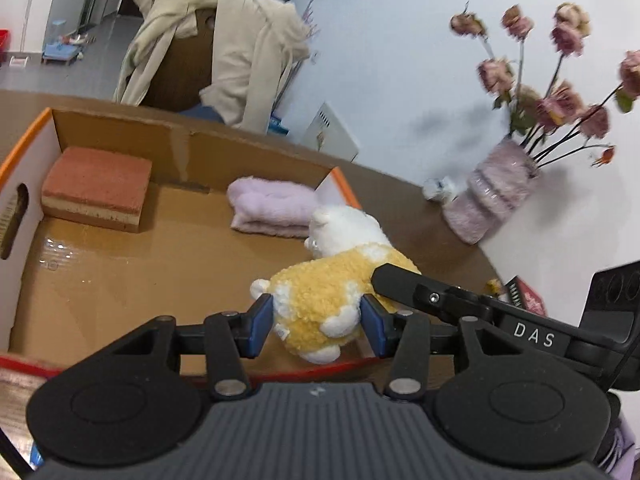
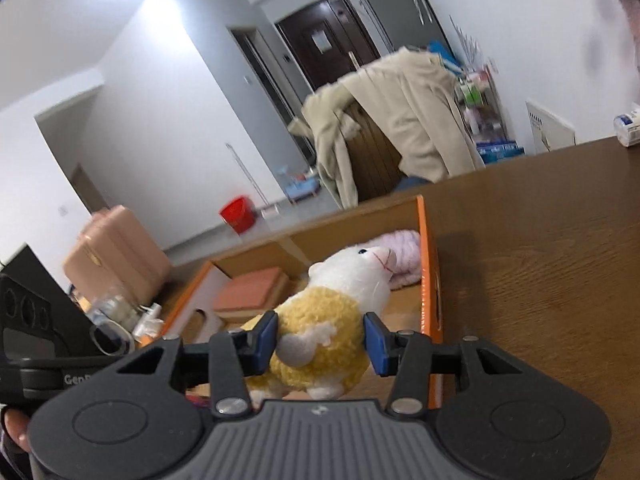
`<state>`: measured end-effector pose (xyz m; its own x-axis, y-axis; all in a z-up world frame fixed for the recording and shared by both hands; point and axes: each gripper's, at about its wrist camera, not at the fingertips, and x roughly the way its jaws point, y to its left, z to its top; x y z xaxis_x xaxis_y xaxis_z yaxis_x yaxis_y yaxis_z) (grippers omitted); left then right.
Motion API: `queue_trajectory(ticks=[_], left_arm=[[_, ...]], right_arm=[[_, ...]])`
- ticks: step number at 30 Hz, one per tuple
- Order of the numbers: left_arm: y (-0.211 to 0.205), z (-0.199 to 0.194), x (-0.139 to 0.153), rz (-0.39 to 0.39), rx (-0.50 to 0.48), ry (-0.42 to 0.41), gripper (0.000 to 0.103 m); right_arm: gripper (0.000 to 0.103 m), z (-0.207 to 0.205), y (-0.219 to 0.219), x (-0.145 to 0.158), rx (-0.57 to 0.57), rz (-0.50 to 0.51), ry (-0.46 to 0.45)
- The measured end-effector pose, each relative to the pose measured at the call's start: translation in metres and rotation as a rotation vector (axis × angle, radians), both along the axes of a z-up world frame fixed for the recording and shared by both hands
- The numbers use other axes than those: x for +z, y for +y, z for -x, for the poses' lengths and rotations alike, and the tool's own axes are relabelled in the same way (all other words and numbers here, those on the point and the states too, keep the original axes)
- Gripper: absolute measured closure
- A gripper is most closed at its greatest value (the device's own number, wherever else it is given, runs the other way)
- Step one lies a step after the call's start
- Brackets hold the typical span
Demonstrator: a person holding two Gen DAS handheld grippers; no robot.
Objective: Organize soft objects
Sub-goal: 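Place the plush sheep into the box and open the right gripper, then grasp the sparkly plastic bag with the left gripper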
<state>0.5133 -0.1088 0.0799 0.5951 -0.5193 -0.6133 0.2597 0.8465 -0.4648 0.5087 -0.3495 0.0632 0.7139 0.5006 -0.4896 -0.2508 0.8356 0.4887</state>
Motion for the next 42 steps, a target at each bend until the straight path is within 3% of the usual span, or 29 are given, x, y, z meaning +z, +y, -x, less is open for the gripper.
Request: queue_trajectory(ticks=[7, 12, 15, 17, 19, 25, 27, 31, 34, 42], left_arm=[[-0.006, -0.008, -0.020, -0.055, -0.012, 0.028, 0.055], [0.002, 0.017, 0.012, -0.077, -0.011, -0.050, 0.051], [0.014, 0.043, 0.046, -0.076, -0.007, -0.138, 0.040], [0.023, 0.062, 0.064, -0.086, -0.003, -0.189, 0.032], [0.034, 0.086, 0.078, -0.136, 0.018, -0.225, 0.032], [0.079, 0.174, 0.093, -0.173, 0.050, -0.337, 0.019], [0.096, 0.201, 0.090, -0.179, 0.063, -0.359, 0.013], [0.131, 0.244, 0.072, -0.209, 0.068, -0.377, 0.012], [0.152, 0.267, 0.050, -0.237, 0.044, -0.398, 0.009], [0.181, 0.267, -0.008, -0.086, -0.089, -0.243, 0.007]], right_arm=[[0.054, -0.001, 0.012, -0.009, -0.023, 0.127, 0.000], [0.051, 0.022, 0.000, 0.020, -0.055, 0.119, -0.079], [0.049, 0.043, -0.003, 0.045, -0.053, 0.128, -0.136], [0.042, 0.062, -0.003, 0.062, -0.030, 0.139, -0.169], [0.041, 0.085, -0.001, 0.075, 0.010, 0.158, -0.197], [0.032, 0.156, 0.009, 0.090, 0.040, 0.193, -0.245], [0.030, 0.181, 0.019, 0.086, 0.048, 0.216, -0.255], [0.030, 0.223, 0.045, 0.067, 0.043, 0.273, -0.278], [0.030, 0.246, 0.062, 0.046, 0.004, 0.292, -0.243], [0.030, 0.281, 0.096, 0.000, -0.120, 0.336, -0.075]])
